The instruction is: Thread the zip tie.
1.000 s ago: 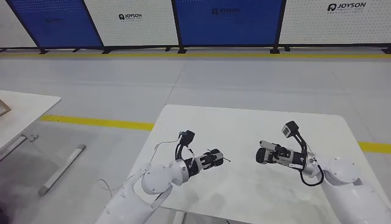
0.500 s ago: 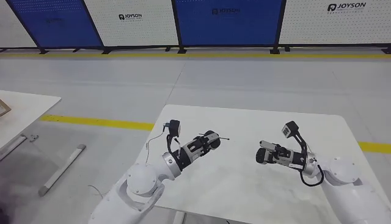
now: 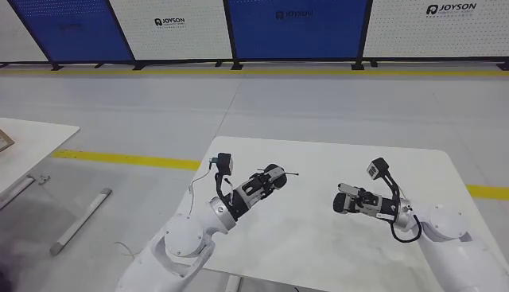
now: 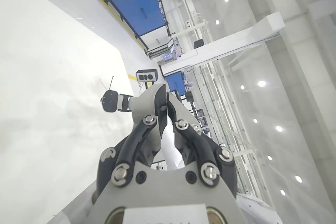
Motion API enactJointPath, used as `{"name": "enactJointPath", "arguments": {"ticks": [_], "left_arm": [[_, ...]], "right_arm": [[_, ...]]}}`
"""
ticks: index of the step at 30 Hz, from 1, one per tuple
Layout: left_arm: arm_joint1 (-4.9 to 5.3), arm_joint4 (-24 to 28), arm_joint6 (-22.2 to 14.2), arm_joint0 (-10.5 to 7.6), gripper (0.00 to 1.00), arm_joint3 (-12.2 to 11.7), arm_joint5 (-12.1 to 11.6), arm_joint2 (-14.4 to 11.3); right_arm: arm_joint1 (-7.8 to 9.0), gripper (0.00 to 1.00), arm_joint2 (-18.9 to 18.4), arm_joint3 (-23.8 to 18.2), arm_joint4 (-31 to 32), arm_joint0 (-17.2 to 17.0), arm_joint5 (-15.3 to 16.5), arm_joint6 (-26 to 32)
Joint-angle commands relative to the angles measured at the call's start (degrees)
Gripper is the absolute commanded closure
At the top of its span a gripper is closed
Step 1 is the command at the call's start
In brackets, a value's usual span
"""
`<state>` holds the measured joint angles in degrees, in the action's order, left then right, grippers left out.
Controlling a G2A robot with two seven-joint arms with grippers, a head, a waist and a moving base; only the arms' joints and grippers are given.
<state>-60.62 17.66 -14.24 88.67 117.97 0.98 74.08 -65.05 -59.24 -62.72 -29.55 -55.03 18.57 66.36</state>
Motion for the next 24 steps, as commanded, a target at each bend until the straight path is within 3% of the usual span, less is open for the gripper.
{"name": "enactJointPath", "arguments": {"ticks": [1,12,15,17,19,24], "left_arm": [[-0.20,1.2,3.0,0.94,1.00,0.2,-2.5,0.7],[-0.28,1.9,4.0,1.15,1.00,0.1,-2.9,0.9],[-0.70,4.8,6.4,1.42,1.00,0.2,-6.4,0.9],[-0.97,7.2,8.4,2.13,1.00,0.0,-10.5,2.0],[-1.09,7.7,9.0,2.87,1.00,-0.3,-12.9,2.5],[-1.10,7.1,9.0,3.05,1.00,-0.4,-13.3,2.7]], "right_arm": [[0.00,0.00,0.0,0.0,0.0,0.0,0.0,0.0],[0.00,0.00,0.0,0.0,0.0,0.0,0.0,0.0],[0.00,0.00,0.0,0.0,0.0,0.0,0.0,0.0],[0.00,0.00,0.0,0.0,0.0,0.0,0.0,0.0],[0.00,0.00,0.0,0.0,0.0,0.0,0.0,0.0],[0.00,0.00,0.0,0.0,0.0,0.0,0.0,0.0]]}}
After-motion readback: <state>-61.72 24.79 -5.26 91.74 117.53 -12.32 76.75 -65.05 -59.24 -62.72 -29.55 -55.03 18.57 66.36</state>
